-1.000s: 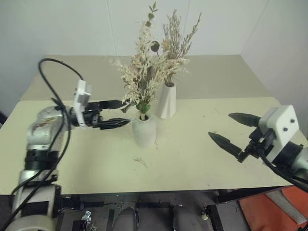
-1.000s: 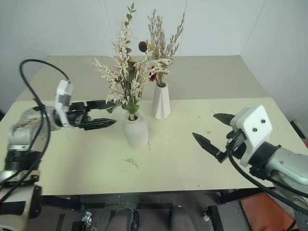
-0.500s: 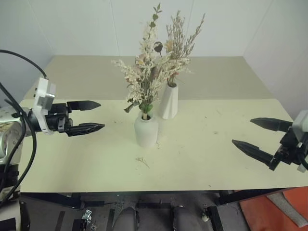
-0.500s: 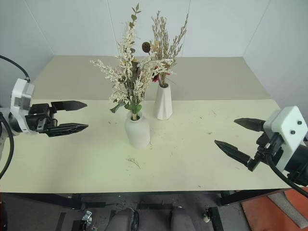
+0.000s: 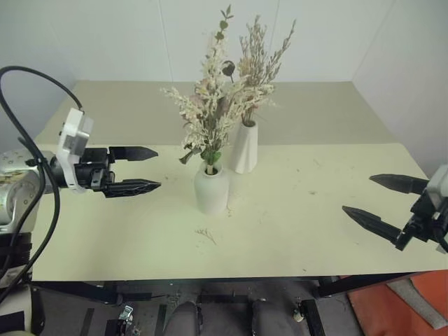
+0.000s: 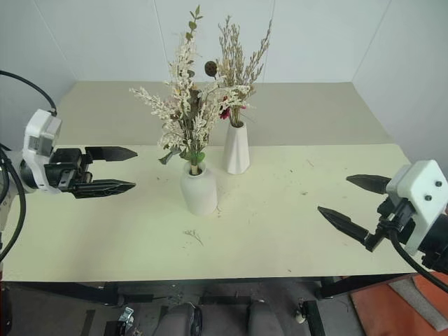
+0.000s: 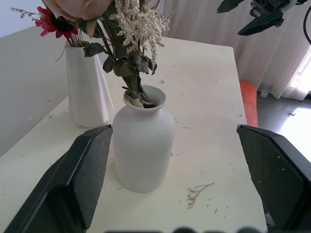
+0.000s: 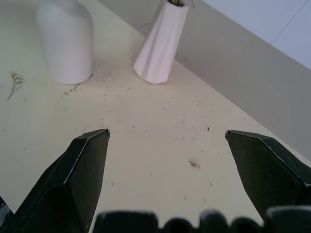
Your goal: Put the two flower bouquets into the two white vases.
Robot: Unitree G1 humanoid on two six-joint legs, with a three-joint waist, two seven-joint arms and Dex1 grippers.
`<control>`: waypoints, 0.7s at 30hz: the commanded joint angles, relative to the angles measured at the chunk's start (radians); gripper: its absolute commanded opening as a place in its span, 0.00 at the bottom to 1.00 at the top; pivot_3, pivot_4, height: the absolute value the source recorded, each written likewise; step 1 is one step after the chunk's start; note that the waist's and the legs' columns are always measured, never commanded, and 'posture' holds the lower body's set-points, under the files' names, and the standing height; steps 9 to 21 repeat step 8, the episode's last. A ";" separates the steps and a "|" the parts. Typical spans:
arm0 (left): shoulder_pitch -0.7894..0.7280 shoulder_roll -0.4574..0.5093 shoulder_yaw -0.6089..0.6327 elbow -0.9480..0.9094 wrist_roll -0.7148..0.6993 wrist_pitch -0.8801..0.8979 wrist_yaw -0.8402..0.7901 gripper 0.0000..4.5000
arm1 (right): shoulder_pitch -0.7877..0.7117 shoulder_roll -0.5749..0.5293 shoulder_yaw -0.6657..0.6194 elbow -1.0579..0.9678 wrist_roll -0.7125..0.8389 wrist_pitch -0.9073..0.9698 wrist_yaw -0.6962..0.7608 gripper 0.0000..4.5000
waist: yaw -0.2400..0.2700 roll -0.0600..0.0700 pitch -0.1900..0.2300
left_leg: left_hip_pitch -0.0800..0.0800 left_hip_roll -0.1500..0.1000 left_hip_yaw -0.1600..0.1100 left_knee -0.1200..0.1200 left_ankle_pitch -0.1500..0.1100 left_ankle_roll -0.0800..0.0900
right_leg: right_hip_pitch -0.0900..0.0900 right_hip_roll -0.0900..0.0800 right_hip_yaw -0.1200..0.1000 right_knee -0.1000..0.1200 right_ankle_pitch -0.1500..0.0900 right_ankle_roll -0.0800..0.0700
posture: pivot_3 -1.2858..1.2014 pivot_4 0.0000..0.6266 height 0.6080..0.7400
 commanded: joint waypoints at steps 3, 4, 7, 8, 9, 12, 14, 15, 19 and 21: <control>-0.049 0.023 -0.011 0.006 -0.012 0.016 -0.024 0.99 | -0.010 -0.007 -0.037 -0.031 -0.003 -0.033 0.004 1.00 | 0.000 0.000 0.000 | 0.000 0.000 0.000 0.000 0.000 0.000 | 0.000 0.000 0.000 0.000 0.000 0.000 | 0.52 0.24 1.00; -0.057 0.022 -0.017 0.019 -0.005 0.010 -0.031 0.99 | -0.014 -0.010 -0.035 -0.027 -0.004 -0.036 0.008 1.00 | 0.000 0.000 0.000 | 0.000 0.000 0.000 0.000 0.000 0.000 | 0.000 0.000 0.000 0.000 0.000 0.000 | 0.52 0.24 1.00; -0.054 0.028 -0.018 0.107 0.026 -0.052 -0.082 0.99 | -0.024 -0.017 -0.015 -0.016 -0.017 -0.048 0.012 1.00 | 0.000 0.000 0.000 | 0.001 0.000 0.000 0.000 0.000 0.000 | 0.000 0.000 0.000 0.000 0.000 0.000 | 0.52 0.24 1.00; -0.046 0.032 -0.016 0.127 0.033 -0.070 -0.096 0.99 | -0.027 -0.018 -0.006 -0.011 -0.024 -0.053 0.013 1.00 | 0.000 0.000 0.000 | 0.001 0.000 0.000 0.000 0.000 0.000 | 0.000 0.000 0.000 0.000 0.000 0.000 | 0.52 0.24 1.00; -0.046 0.032 -0.016 0.127 0.033 -0.070 -0.096 0.99 | -0.027 -0.018 -0.006 -0.011 -0.024 -0.053 0.013 1.00 | 0.000 0.000 0.000 | 0.001 0.000 0.000 0.000 0.000 0.000 | 0.000 0.000 0.000 0.000 0.000 0.000 | 0.52 0.24 1.00; -0.046 0.032 -0.016 0.127 0.033 -0.070 -0.096 0.99 | -0.027 -0.018 -0.006 -0.011 -0.024 -0.053 0.013 1.00 | 0.000 0.000 0.000 | 0.001 0.000 0.000 0.000 0.000 0.000 | 0.000 0.000 0.000 0.000 0.000 0.000 | 0.52 0.24 1.00; -0.046 0.032 -0.016 0.127 0.033 -0.070 -0.096 0.99 | -0.027 -0.018 -0.006 -0.011 -0.024 -0.053 0.013 1.00 | 0.000 0.000 0.000 | 0.001 0.000 0.000 0.000 0.000 0.000 | 0.000 0.000 0.000 0.000 0.000 0.000 | 0.52 0.24 1.00; -0.046 0.032 -0.016 0.127 0.033 -0.070 -0.096 0.99 | -0.027 -0.018 -0.006 -0.011 -0.024 -0.053 0.013 1.00 | 0.000 0.000 0.000 | 0.001 0.000 0.000 0.000 0.000 0.000 | 0.000 0.000 0.000 0.000 0.000 0.000 | 0.52 0.24 1.00; -0.046 0.032 -0.016 0.127 0.033 -0.070 -0.096 0.99 | -0.027 -0.018 -0.006 -0.011 -0.024 -0.053 0.013 1.00 | 0.000 0.000 0.000 | 0.001 0.000 0.000 0.000 0.000 0.000 | 0.000 0.000 0.000 0.000 0.000 0.000 | 0.52 0.24 1.00; -0.046 0.032 -0.016 0.127 0.033 -0.070 -0.096 0.99 | -0.027 -0.018 -0.006 -0.011 -0.024 -0.053 0.013 1.00 | 0.000 0.000 0.000 | 0.001 0.000 0.000 0.000 0.000 0.000 | 0.000 0.000 0.000 0.000 0.000 0.000 | 0.52 0.24 1.00</control>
